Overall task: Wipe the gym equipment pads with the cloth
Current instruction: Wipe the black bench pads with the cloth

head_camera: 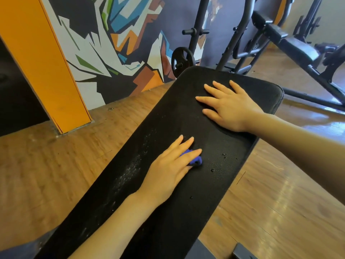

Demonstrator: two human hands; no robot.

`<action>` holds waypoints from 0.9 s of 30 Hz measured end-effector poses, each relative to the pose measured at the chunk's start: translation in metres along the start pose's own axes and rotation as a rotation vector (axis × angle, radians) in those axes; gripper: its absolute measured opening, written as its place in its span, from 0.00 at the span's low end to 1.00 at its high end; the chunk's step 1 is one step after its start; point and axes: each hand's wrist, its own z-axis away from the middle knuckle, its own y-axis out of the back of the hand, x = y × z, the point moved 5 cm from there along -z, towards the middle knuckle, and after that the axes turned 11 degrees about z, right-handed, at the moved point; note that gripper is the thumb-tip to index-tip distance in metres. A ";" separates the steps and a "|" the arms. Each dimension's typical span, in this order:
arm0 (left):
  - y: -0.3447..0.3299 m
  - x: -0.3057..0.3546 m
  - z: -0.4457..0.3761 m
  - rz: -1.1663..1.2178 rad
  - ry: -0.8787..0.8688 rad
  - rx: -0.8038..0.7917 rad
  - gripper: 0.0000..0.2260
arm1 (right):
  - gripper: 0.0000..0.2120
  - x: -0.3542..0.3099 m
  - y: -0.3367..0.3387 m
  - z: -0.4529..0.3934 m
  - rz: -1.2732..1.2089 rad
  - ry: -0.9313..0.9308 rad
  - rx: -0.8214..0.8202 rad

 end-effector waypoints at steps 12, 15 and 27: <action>0.002 0.007 -0.003 0.010 -0.011 0.007 0.21 | 0.24 -0.001 0.003 0.001 -0.021 0.001 0.015; 0.001 0.000 0.011 0.064 0.010 0.001 0.22 | 0.24 -0.002 0.004 0.002 -0.018 -0.006 0.022; -0.001 0.003 0.015 -0.001 -0.062 0.001 0.22 | 0.23 -0.002 0.004 0.004 -0.015 -0.016 0.023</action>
